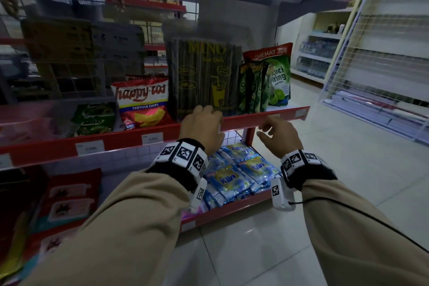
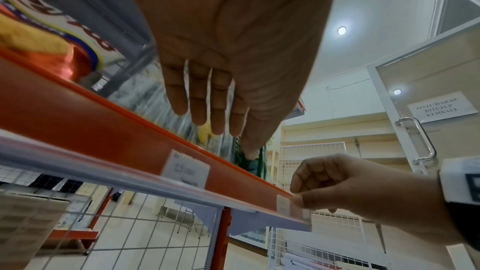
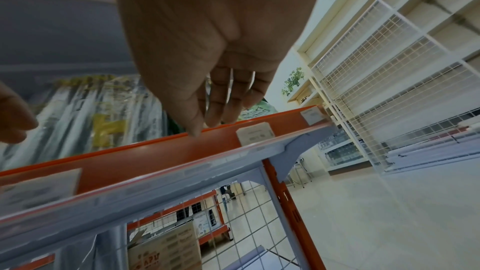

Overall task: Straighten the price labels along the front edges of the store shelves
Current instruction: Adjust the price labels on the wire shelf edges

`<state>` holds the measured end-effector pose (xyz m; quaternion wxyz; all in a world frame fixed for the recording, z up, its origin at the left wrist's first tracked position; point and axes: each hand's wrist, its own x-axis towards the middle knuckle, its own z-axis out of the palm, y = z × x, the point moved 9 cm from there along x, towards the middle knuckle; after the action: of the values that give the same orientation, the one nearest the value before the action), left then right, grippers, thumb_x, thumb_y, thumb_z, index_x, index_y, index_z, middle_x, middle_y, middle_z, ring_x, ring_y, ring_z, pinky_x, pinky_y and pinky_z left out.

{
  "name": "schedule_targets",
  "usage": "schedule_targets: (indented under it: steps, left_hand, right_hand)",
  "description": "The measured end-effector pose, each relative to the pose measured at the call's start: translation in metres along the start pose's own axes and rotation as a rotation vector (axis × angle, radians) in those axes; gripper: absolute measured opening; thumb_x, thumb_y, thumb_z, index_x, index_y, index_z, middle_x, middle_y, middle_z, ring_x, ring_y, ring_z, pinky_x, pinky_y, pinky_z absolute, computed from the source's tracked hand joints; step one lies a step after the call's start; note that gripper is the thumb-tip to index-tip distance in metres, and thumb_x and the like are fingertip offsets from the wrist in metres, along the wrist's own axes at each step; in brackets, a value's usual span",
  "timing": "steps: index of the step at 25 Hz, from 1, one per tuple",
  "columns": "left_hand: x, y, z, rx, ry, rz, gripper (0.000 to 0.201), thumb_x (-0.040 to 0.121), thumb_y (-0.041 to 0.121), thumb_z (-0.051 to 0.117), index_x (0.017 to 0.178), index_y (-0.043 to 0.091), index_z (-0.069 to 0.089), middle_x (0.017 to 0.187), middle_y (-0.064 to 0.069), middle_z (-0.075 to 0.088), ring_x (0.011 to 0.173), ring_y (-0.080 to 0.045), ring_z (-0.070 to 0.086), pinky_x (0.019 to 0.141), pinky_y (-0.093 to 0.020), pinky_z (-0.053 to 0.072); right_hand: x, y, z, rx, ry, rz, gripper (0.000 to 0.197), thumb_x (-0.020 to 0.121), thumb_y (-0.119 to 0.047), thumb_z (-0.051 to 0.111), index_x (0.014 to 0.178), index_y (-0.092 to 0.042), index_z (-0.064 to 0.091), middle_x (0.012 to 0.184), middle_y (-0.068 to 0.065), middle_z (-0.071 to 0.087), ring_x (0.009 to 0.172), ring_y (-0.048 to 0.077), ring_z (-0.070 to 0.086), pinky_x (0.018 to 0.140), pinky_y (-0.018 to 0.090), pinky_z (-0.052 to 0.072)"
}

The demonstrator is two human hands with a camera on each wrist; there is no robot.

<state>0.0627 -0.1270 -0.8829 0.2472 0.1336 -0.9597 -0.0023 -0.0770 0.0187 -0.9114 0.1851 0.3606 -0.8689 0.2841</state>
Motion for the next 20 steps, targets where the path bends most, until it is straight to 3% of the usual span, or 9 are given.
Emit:
schedule_targets:
  steps: [3, 7, 11, 14, 16, 20]
  left_hand:
    - [0.016, 0.027, 0.025, -0.002, 0.000, 0.002, 0.047, 0.086, 0.042, 0.061, 0.126, 0.023, 0.046, 0.122, -0.001, 0.049, 0.114, -0.024, 0.043, 0.085, -0.038, 0.042]
    - [0.046, 0.071, 0.060, 0.021, 0.031, -0.006, 0.056, 0.086, 0.043, 0.060, 0.134, 0.023, 0.039, 0.127, -0.002, 0.045, 0.115, -0.025, 0.040, 0.089, -0.039, 0.041]
    - [0.081, 0.110, 0.094, 0.171, 0.082, -0.049, 0.059, 0.084, 0.045, 0.059, 0.135, 0.024, 0.038, 0.132, -0.001, 0.042, 0.118, -0.024, 0.037, 0.093, -0.037, 0.035]
    - [0.093, 0.118, 0.106, 0.254, 0.144, -0.139, 0.060, 0.081, 0.048, 0.059, 0.133, 0.027, 0.039, 0.134, 0.000, 0.038, 0.119, -0.027, 0.034, 0.093, -0.039, 0.033]
    - [0.097, 0.125, 0.109, 0.283, 0.198, -0.213, 0.058, 0.078, 0.047, 0.060, 0.130, 0.027, 0.042, 0.132, 0.000, 0.040, 0.118, -0.028, 0.035, 0.092, -0.040, 0.033]
    - [0.094, 0.133, 0.109, 0.349, 0.251, -0.295, 0.059, 0.076, 0.045, 0.063, 0.129, 0.028, 0.046, 0.128, -0.001, 0.046, 0.113, -0.027, 0.039, 0.094, -0.044, 0.028]
  right_hand:
    - [0.011, 0.038, -0.008, 0.021, 0.051, -0.041, 0.013, 0.081, -0.017, 0.068, 0.093, -0.015, 0.064, 0.093, 0.001, 0.065, 0.085, 0.022, 0.060, 0.070, 0.029, 0.041]
    - [0.032, 0.093, -0.006, -0.049, 0.076, -0.111, 0.028, 0.081, -0.017, 0.068, 0.108, -0.013, 0.063, 0.112, 0.007, 0.061, 0.104, 0.028, 0.053, 0.079, 0.036, 0.045]
    - [0.049, 0.123, -0.006, -0.037, 0.205, -0.294, 0.032, 0.078, -0.017, 0.070, 0.108, -0.009, 0.063, 0.110, 0.012, 0.060, 0.097, 0.034, 0.056, 0.075, 0.040, 0.051]
    - [0.052, 0.128, -0.005, -0.024, 0.285, -0.440, 0.031, 0.081, -0.022, 0.067, 0.110, -0.011, 0.064, 0.108, 0.010, 0.062, 0.096, 0.033, 0.057, 0.082, 0.041, 0.049]
    - [0.057, 0.133, -0.004, -0.021, 0.309, -0.508, 0.031, 0.081, -0.024, 0.067, 0.108, -0.010, 0.065, 0.105, 0.011, 0.061, 0.092, 0.033, 0.056, 0.081, 0.041, 0.046]
    - [0.070, 0.136, -0.003, 0.003, 0.250, -0.454, 0.033, 0.077, -0.031, 0.072, 0.104, -0.014, 0.063, 0.109, 0.012, 0.057, 0.096, 0.033, 0.051, 0.081, 0.043, 0.042]
